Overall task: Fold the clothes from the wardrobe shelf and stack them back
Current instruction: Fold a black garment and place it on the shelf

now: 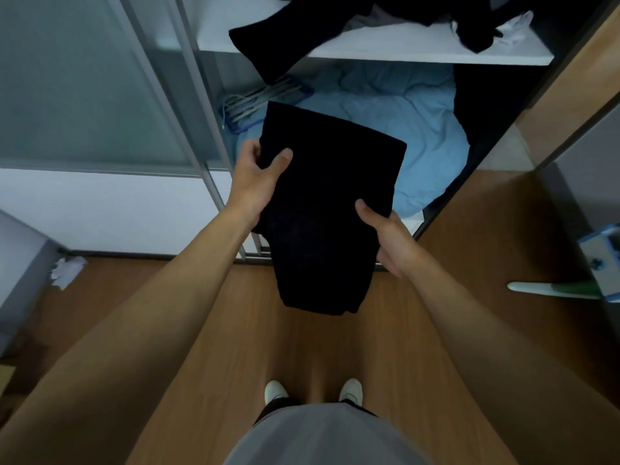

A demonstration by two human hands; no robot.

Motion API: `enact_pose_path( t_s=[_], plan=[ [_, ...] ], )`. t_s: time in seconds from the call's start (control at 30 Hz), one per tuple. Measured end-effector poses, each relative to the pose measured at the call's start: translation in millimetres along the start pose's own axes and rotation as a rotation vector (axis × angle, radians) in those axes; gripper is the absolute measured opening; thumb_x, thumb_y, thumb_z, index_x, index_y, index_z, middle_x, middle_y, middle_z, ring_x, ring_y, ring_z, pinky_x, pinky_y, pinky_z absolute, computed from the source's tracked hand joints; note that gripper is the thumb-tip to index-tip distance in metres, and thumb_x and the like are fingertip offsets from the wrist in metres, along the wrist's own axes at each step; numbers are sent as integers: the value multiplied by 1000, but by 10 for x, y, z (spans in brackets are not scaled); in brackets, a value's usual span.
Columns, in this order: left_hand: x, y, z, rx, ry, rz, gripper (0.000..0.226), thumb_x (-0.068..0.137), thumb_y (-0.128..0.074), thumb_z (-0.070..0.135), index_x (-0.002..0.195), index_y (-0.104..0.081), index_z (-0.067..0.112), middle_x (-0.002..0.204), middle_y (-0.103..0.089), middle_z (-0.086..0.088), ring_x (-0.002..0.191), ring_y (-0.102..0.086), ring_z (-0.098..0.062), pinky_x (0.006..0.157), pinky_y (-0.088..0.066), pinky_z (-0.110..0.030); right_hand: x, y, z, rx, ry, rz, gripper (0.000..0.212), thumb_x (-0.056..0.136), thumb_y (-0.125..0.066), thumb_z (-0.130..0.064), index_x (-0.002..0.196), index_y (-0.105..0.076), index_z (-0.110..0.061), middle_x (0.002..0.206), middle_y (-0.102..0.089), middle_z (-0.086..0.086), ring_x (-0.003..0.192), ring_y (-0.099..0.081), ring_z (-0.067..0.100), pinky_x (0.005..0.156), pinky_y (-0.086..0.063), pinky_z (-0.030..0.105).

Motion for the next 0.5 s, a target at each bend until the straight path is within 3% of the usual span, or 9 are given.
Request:
enact_pose_path(
  t_s=[0.07, 0.17, 0.27, 0.37, 0.43, 0.5],
  plan=[
    [-23, 174, -43, 122, -119, 161, 33, 90, -71, 28, 114, -49, 23, 113, -57, 4, 100, -56, -7, 87, -47, -15, 15, 8, -33, 112, -36, -11, 48, 96, -62, -38, 139, -56, -17, 130, -67, 4, 121, -64, 21, 103, -51, 38],
    [-159, 314, -278, 159, -140, 295, 21, 92, -63, 10, 108, -50, 16, 110, -53, -6, 99, -50, -12, 98, -44, -29, 37, 84, -79, 233, -87, -18, 45, 96, -60, -44, 131, -65, -16, 131, -66, 8, 122, -63, 27, 105, -49, 41],
    [-301, 197, -612, 121, 39, 135, 14, 97, -60, 19, 109, -54, 14, 109, -59, -5, 103, -59, -16, 97, -48, -31, 66, 175, -94, 321, -97, -10, 39, 93, -62, -45, 118, -74, -18, 131, -66, 10, 121, -63, 28, 104, -48, 43],
    [-390, -12, -783, 31, 214, -145, 36, 102, -48, 44, 133, -49, 24, 119, -62, 8, 113, -59, -8, 89, -44, -17, 81, 176, -76, 343, -135, -29, 41, 91, -64, -46, 117, -75, -17, 132, -66, 11, 121, -63, 29, 99, -52, 42],
    [-387, -75, -835, -21, 244, -206, 38, 106, -40, 39, 142, -43, 28, 122, -60, 16, 111, -57, 5, 91, -40, -11, 78, 169, -64, 359, -160, -53, 42, 91, -63, -47, 116, -75, -16, 131, -66, 11, 120, -64, 29, 97, -54, 41],
    [-366, -67, -883, -52, 244, -168, 30, 106, -38, 22, 134, -46, 31, 115, -61, 19, 102, -59, 12, 83, -43, -5, 57, 180, -65, 401, -172, -67, 42, 92, -62, -47, 114, -76, -14, 129, -67, 12, 119, -65, 28, 93, -56, 40]
  ],
)
Point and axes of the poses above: each hand's wrist, its own x-axis towards the middle knuckle, its own y-axis out of the back of the hand, z = x × y, the point moved 5 cm from there along x, towards the middle knuckle
